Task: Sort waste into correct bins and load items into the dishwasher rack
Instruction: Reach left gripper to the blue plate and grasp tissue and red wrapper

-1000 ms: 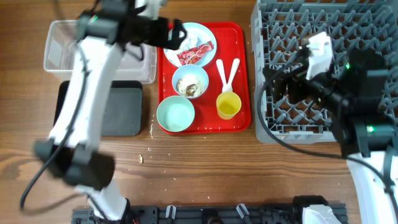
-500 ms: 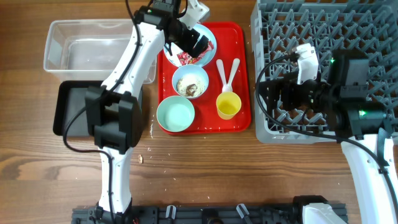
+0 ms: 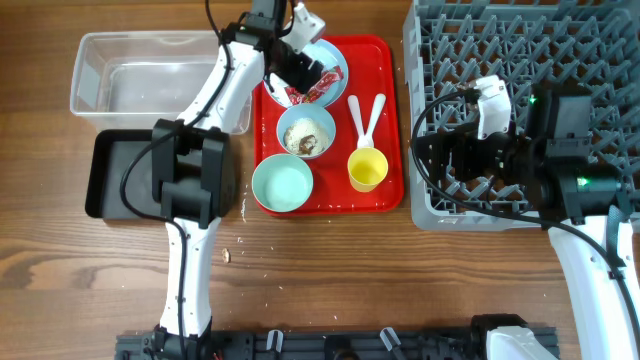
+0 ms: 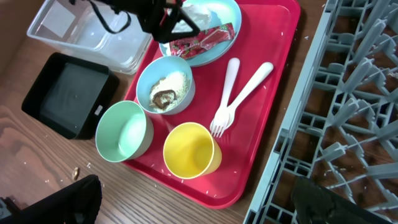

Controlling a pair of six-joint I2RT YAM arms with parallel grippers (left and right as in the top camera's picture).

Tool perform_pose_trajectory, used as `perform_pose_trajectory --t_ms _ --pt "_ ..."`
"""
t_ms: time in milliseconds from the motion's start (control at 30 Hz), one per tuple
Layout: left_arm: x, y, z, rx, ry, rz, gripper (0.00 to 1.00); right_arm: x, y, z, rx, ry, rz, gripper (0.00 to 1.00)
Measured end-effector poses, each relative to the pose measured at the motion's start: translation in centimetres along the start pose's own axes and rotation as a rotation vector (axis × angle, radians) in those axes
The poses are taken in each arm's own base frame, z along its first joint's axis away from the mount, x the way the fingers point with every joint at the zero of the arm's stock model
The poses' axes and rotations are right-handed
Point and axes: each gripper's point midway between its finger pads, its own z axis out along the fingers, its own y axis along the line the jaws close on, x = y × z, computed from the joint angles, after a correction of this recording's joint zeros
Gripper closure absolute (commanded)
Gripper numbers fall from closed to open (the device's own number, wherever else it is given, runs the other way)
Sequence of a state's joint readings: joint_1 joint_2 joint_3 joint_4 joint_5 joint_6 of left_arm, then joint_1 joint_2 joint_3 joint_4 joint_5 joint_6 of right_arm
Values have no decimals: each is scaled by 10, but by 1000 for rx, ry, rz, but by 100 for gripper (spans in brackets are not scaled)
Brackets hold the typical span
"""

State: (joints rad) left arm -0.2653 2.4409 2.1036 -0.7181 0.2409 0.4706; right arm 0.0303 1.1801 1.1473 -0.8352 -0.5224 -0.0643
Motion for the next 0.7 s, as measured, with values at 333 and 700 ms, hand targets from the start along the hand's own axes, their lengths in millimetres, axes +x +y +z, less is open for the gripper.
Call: perform_pose_trajectory --t_ms 333,700 --pt "27 4 25 13 69 -17 52 1 0 0 0 3 2 0" --pt "30 -18 26 46 111 0 96 1 0 0 0 3 2 0"
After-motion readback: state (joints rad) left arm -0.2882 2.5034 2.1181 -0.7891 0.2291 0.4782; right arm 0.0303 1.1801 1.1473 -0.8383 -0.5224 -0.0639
